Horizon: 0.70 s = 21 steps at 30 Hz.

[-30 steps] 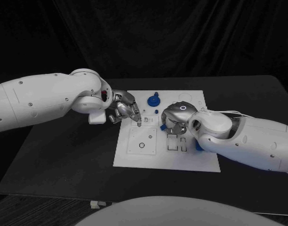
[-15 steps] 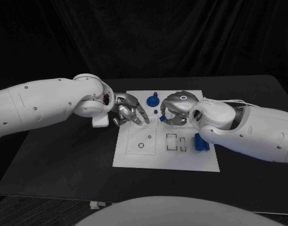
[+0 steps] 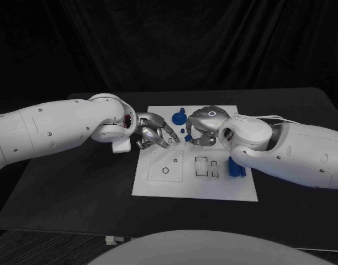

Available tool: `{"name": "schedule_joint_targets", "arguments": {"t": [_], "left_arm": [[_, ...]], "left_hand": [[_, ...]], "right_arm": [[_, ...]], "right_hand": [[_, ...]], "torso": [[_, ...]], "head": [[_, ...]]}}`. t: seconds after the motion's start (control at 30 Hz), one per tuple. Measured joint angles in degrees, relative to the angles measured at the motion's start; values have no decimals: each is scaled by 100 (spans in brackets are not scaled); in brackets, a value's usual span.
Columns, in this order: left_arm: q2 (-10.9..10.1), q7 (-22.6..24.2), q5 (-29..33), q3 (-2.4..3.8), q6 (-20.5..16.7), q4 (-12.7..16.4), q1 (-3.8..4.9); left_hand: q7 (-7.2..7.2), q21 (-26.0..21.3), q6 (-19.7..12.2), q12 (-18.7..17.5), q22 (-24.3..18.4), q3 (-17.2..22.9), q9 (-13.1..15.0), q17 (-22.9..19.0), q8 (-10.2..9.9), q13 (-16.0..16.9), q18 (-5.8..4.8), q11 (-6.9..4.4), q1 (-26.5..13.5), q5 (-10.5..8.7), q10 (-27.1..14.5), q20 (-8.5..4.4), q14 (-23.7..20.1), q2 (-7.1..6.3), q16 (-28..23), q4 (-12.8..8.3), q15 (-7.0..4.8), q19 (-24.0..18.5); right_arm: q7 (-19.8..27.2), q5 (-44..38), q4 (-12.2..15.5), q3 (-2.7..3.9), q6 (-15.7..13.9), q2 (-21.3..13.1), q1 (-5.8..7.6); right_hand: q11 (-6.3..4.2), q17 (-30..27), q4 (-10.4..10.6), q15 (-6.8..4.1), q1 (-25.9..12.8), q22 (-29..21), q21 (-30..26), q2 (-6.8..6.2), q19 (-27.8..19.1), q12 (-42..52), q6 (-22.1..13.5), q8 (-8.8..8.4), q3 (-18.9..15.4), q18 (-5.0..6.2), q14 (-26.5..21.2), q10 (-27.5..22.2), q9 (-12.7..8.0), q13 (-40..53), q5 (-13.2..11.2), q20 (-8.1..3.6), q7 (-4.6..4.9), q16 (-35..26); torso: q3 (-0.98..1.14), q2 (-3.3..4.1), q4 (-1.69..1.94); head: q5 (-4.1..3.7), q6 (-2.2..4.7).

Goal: Assemble the parts on the task board

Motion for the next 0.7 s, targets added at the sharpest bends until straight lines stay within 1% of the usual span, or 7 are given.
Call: {"name": "schedule_joint_targets", "arguments": {"t": [0.2, 0.27, 0.3, 0.53, 0.7], "left_arm": [[15, 102, -65, 0, -59, -9, -11], [26, 125, -80, 0, -72, -16, -13], [32, 136, -86, 0, -78, -21, -14], [61, 189, -115, 1, -114, -83, -21], [68, 210, -126, 1, -121, -115, -27]], "left_hand": [[0, 0, 0, 0, 0, 0, -4, 0, 0, 0, 0, 0, -2, 0, 0, 0, 0, -2, 0, 0, 0, 0], [0, 0, 0, 0, 0, 0, -7, 0, 0, -1, 0, 0, -24, 0, 0, 0, 0, -24, 0, 0, 0, 0], [0, 0, 0, 0, 0, 0, -7, 0, 0, -1, 0, 0, -24, 0, 0, 0, 0, -24, 0, 0, 0, 0], [0, -1, 0, 0, 0, 0, -7, 0, 0, -1, 0, 0, -24, -22, 0, 0, 0, -24, 0, 0, 0, 0], [0, -1, 1, 0, 0, 0, -15, 0, 0, -1, 0, 1, -24, -22, 0, -21, 0, -24, 0, 0, 1, -21]], "right_arm": [[0, 0, -33, -1, 1, 39, 0], [0, 0, -54, -1, 3, 60, 0], [0, 0, -65, -1, 4, 71, 0], [0, 0, -176, -1, 33, 199, -1], [0, 0, -244, -1, 61, 284, -7]], "right_hand": [[0, 0, 0, 0, 0, 3, 0, 0, 0, 0, 1, -16, 0, 0, 0, 0, -6, 0, -15, 0, -1, 0], [0, 0, 0, 0, 0, 3, 0, -1, 0, 0, 9, -17, 0, 0, 0, 0, -11, 0, -21, 0, -10, 0], [17, 0, 0, 0, 0, 3, 0, -1, 0, 0, 12, -17, 0, 1, 0, 17, -11, 0, -21, 0, -12, 0], [19, 0, 0, 0, 0, 2, 0, -1, 0, 0, 19, -43, -1, 1, 0, 19, -10, 0, -22, 0, -20, 0], [19, 0, 0, 0, 0, 2, 0, -1, 0, 0, 19, -50, -1, 1, 0, 19, -9, 0, -23, 0, -21, 0]], "torso": [[1, 0, -3], [1, -2, -6], [1, -3, -7], [4, -4, -7], [5, -7, -6]], "head": [[13, 0], [16, 0], [17, 0], [3, 0], [13, 0]]}}
